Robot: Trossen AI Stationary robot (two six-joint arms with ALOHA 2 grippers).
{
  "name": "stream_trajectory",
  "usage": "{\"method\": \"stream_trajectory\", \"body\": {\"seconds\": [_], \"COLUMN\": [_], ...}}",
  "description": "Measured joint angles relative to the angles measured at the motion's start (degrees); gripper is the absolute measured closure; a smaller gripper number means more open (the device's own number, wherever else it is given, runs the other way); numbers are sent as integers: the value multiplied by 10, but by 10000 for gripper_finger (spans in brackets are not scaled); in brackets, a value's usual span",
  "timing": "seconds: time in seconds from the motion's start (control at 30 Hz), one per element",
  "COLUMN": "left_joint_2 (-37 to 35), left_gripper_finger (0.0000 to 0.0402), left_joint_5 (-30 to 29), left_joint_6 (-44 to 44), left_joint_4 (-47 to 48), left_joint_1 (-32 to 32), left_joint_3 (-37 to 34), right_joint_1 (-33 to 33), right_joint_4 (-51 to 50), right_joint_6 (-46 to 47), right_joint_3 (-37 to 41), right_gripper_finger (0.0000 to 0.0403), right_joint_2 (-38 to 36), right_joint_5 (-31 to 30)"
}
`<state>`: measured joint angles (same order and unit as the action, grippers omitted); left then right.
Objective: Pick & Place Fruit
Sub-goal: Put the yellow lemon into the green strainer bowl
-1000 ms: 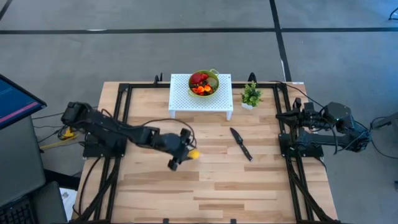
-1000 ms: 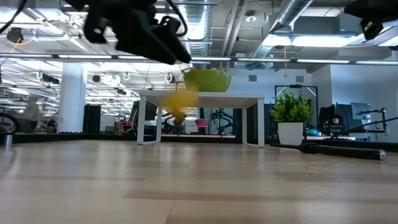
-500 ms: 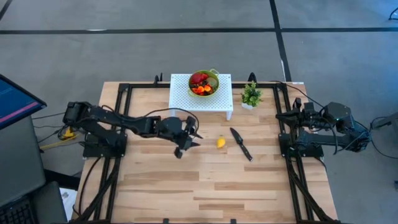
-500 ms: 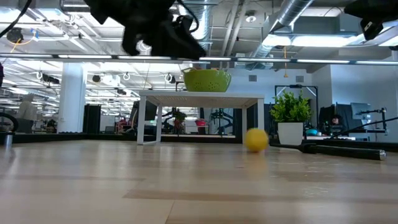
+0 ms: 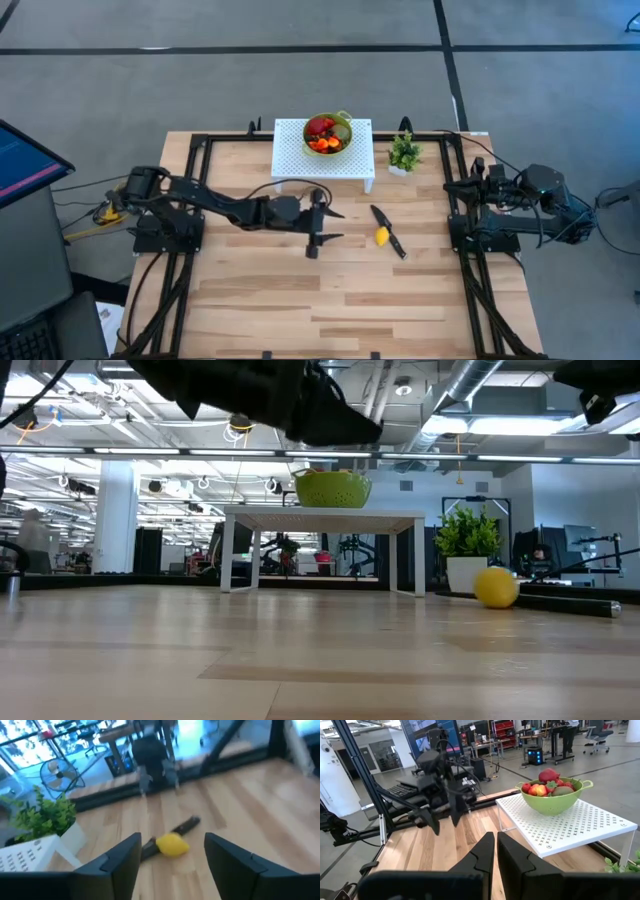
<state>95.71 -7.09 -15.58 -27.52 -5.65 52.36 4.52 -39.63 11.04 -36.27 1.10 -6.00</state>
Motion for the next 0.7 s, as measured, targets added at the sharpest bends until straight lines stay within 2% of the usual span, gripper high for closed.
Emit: {"method": "stream_trajectory", "body": {"seconds": [0.17, 0.5, 0.7], "left_joint_2": [-41, -118, -140], "left_gripper_finger": [182, 200, 208], "left_joint_5": [15, 14, 14], "left_joint_6": [25, 26, 26], "left_joint_4": [-1, -2, 0], "left_joint_1": [0, 6, 6], "left_joint_3": [1, 1, 1], "right_joint_1": [0, 0, 0], "right_joint_4": [0, 0, 0], "right_joint_6": [0, 0, 0], "right_joint_3": [0, 0, 0], "right_gripper_finger": [386, 386, 386], "right_joint_2": [0, 0, 0], "right_joint_5": [0, 0, 0]}}
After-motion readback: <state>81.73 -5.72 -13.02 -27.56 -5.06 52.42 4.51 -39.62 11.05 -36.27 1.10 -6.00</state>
